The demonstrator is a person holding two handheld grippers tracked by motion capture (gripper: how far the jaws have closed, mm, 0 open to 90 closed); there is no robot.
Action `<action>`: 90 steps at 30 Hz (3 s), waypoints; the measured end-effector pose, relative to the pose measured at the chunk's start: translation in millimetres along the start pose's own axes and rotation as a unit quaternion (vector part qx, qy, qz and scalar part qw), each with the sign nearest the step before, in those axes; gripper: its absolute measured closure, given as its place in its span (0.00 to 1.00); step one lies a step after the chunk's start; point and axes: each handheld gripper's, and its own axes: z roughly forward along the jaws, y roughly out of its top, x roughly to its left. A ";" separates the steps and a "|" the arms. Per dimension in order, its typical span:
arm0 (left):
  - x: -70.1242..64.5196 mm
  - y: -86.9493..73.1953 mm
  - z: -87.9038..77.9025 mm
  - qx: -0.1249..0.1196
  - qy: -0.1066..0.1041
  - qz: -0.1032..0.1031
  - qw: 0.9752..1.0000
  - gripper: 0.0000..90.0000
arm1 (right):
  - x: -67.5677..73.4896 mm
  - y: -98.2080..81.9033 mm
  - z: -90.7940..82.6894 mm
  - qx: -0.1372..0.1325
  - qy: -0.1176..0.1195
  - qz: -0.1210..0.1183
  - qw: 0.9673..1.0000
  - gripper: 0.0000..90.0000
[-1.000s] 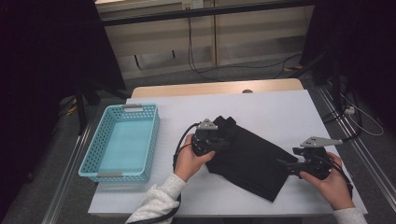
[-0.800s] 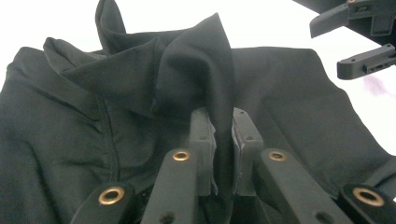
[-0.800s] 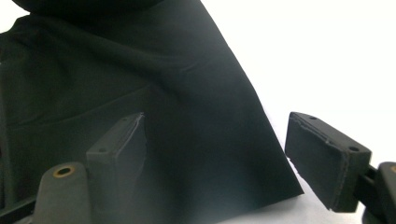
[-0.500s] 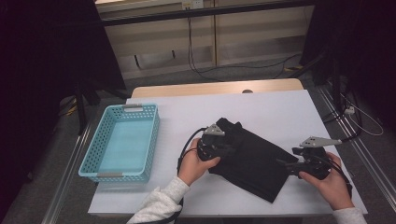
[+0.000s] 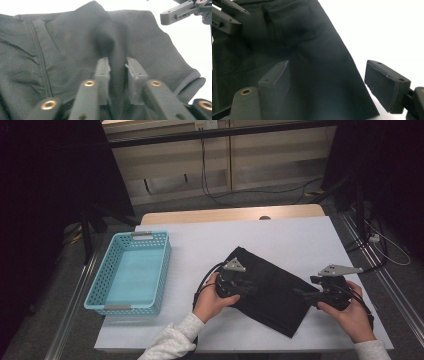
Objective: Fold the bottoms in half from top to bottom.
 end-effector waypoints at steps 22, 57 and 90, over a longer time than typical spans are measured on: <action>29.6 -20.0 -49.7 -0.030 0.097 -0.027 0.994 0.25 | 14.5 37.8 41.8 -0.010 0.022 -0.026 0.999 0.39; 49.6 -40.5 -73.7 -0.027 0.166 -0.051 0.985 0.19 | 65.2 33.7 60.0 0.030 0.116 -0.076 0.990 0.58; 57.4 -46.1 -86.8 -0.032 0.189 -0.061 0.980 0.17 | 83.2 25.2 62.6 0.054 0.135 -0.107 0.984 0.96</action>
